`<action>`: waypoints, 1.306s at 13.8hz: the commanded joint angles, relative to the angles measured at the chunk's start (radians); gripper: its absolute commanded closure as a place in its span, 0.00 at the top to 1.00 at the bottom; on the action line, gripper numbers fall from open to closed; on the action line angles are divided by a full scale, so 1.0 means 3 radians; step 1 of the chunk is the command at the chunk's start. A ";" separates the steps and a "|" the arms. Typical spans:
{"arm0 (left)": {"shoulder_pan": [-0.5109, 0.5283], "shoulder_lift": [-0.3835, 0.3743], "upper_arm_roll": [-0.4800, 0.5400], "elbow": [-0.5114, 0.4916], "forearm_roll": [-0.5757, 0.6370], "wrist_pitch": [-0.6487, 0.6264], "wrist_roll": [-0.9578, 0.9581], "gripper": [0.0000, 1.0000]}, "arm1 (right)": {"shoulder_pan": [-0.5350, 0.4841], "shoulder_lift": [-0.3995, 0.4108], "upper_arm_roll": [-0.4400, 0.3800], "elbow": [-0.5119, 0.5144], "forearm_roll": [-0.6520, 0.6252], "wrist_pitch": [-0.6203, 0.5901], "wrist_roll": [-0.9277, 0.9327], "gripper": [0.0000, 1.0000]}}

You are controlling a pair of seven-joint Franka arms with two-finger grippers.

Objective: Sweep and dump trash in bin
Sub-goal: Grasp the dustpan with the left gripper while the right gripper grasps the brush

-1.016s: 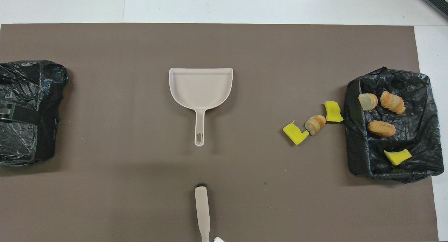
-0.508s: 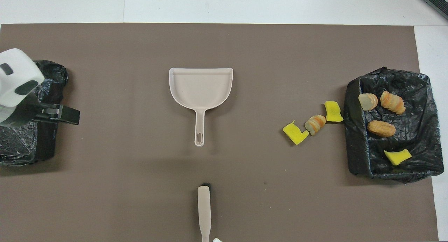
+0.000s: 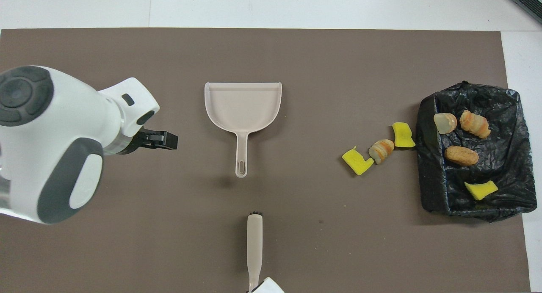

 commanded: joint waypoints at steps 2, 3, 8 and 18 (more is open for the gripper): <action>-0.0405 0.0303 0.0054 -0.0104 -0.0033 0.0458 -0.0520 1.00 | -0.0517 -0.0262 0.0003 0.0165 -0.0023 -0.0481 -0.0174 0.00; -0.0498 0.0421 0.0059 -0.0099 -0.0033 0.0575 -0.0654 1.00 | -0.0756 -0.0247 0.0013 0.0292 -0.0028 -0.0726 -0.0286 0.00; -0.0821 0.0769 0.0054 -0.0027 -0.0033 0.1005 -0.1289 1.00 | -0.1529 -0.0201 0.0013 0.0375 -0.0604 -0.1183 -0.0732 0.00; -0.1005 0.1005 0.0064 -0.0027 0.0003 0.1226 -0.1382 1.00 | -0.2966 -0.0144 0.0018 0.0008 -0.1209 -0.0704 -0.2316 0.00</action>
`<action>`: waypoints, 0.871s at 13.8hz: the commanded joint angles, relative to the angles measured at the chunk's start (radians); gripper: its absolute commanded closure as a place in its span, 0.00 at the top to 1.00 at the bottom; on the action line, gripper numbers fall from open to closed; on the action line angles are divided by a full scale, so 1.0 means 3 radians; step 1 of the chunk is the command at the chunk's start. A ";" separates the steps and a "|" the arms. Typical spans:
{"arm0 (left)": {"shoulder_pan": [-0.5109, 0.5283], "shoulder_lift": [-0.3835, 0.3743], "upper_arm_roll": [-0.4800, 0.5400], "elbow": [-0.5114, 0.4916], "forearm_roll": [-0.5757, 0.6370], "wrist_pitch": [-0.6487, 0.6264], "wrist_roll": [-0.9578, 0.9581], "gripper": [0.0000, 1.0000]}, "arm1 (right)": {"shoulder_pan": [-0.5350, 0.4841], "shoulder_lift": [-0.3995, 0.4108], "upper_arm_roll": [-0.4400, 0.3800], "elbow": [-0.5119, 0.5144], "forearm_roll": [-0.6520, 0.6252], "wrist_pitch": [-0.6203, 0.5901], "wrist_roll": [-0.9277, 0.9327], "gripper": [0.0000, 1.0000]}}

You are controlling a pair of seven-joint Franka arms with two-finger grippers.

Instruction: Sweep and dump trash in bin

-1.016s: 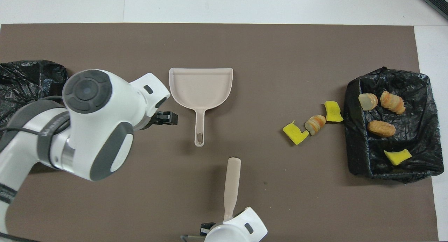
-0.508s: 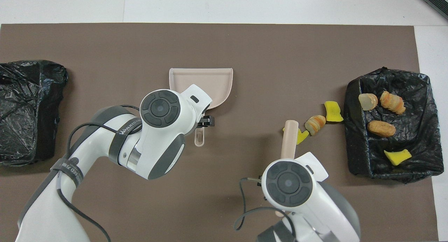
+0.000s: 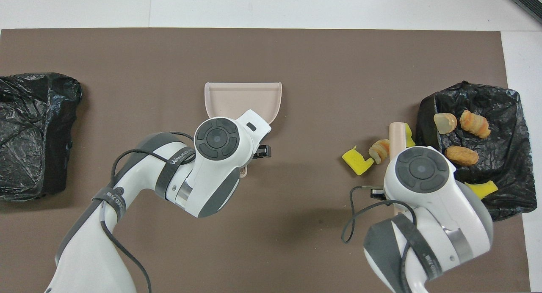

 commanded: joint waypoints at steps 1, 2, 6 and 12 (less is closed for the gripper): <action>-0.0062 0.0025 0.0063 0.0046 0.0012 0.0009 -0.0045 1.00 | -0.0374 -0.0060 0.0050 -0.0216 -0.0056 0.0325 -0.0392 0.00; -0.0052 0.0025 0.0063 0.0041 0.0022 0.0024 -0.0005 0.92 | -0.0466 -0.0055 0.0050 -0.0247 -0.0056 0.0397 -0.0510 0.00; -0.0011 0.0020 0.0073 0.0091 0.0048 -0.0088 0.0328 0.00 | -0.0503 0.0088 0.0055 -0.0324 -0.0102 0.0669 -0.0547 0.00; 0.0020 -0.0005 0.0083 0.0132 0.0226 -0.0251 0.0693 0.00 | -0.0090 0.0150 0.0071 -0.0273 0.0448 0.0674 -0.0562 0.00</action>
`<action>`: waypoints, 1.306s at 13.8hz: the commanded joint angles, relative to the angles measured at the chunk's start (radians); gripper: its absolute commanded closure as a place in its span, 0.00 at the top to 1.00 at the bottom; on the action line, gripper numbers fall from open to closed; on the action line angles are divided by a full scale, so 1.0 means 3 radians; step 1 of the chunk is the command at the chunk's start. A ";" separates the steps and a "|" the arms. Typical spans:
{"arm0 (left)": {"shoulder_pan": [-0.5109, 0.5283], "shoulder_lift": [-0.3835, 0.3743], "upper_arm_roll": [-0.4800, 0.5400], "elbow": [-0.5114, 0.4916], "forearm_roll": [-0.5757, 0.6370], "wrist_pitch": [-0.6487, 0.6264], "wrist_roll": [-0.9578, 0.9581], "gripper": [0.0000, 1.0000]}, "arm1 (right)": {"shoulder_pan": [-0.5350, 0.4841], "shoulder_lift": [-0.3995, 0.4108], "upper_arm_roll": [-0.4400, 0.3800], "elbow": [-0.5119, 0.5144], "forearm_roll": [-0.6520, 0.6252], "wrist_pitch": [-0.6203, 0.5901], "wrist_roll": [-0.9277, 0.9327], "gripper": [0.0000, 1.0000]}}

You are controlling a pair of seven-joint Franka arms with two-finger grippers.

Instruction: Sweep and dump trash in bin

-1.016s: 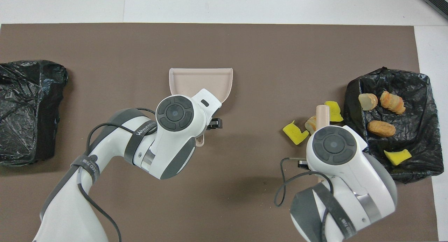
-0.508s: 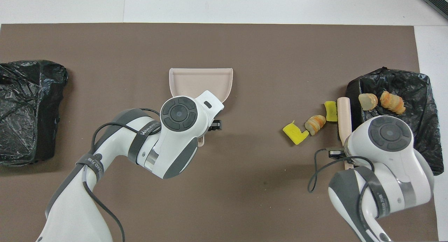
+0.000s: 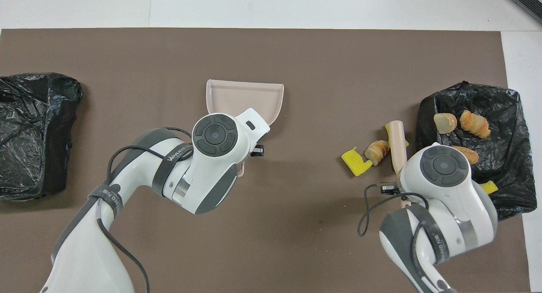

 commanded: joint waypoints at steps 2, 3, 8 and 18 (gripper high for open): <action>0.0126 -0.0058 0.0042 0.0081 0.0126 -0.0235 0.0970 0.00 | 0.0409 0.0053 0.0008 0.0170 0.0555 -0.0049 -0.0020 0.00; 0.0229 -0.0089 0.0037 0.0081 0.0126 -0.0250 0.1190 0.00 | 0.0451 0.0109 0.0019 0.0323 0.0586 -0.0207 0.0011 0.00; 0.0582 -0.0324 0.0042 0.0081 0.0126 -0.0694 0.2566 0.00 | 0.0462 0.0115 -0.0002 0.0688 0.0581 -0.0704 0.0169 0.00; 0.0879 -0.0667 0.0068 0.0015 0.0136 -0.1258 0.4631 0.00 | 0.0093 -0.0504 -0.0012 -0.0365 0.0765 0.0170 -0.0091 0.00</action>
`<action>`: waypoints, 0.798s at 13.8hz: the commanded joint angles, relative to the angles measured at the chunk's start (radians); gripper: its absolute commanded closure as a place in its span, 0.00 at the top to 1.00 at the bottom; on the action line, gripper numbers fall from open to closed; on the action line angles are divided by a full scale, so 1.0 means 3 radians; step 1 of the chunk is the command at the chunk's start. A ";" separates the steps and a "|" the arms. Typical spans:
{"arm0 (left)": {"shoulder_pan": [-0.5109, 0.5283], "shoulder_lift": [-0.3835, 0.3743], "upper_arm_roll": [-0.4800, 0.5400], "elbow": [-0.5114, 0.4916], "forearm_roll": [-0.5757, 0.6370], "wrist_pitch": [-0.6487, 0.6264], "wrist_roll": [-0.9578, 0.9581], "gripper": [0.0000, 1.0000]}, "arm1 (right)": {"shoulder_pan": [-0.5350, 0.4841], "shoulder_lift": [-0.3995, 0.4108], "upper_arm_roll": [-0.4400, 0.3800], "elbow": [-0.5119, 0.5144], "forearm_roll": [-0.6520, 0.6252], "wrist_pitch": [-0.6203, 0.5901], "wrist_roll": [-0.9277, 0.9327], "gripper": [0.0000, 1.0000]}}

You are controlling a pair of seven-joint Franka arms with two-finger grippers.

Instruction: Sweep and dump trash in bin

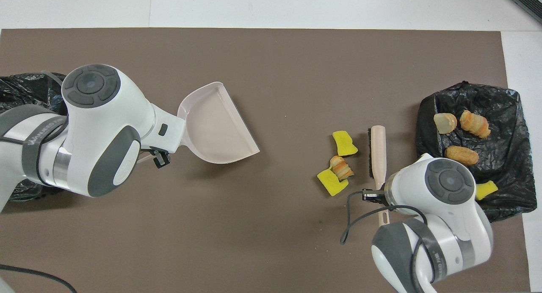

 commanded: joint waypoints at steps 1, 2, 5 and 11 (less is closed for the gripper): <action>0.0112 -0.0109 -0.0008 -0.0133 0.0055 -0.0005 0.0580 0.00 | -0.0037 -0.0210 0.0014 -0.0213 0.0205 0.0074 -0.0127 0.00; 0.0127 -0.0165 -0.0008 -0.0210 0.0055 0.0000 0.0663 0.00 | -0.0037 -0.0225 0.0014 -0.0284 0.0302 0.0130 -0.0157 0.00; 0.0036 -0.0349 -0.0013 -0.0618 0.0131 0.0148 0.0669 0.00 | 0.0030 -0.0215 0.0019 -0.0305 0.0436 0.0166 -0.0193 0.00; -0.0062 -0.0452 -0.0013 -0.1227 0.0188 0.0735 0.0664 0.00 | 0.0265 -0.0082 0.0014 -0.0305 0.0605 0.0309 -0.0015 0.00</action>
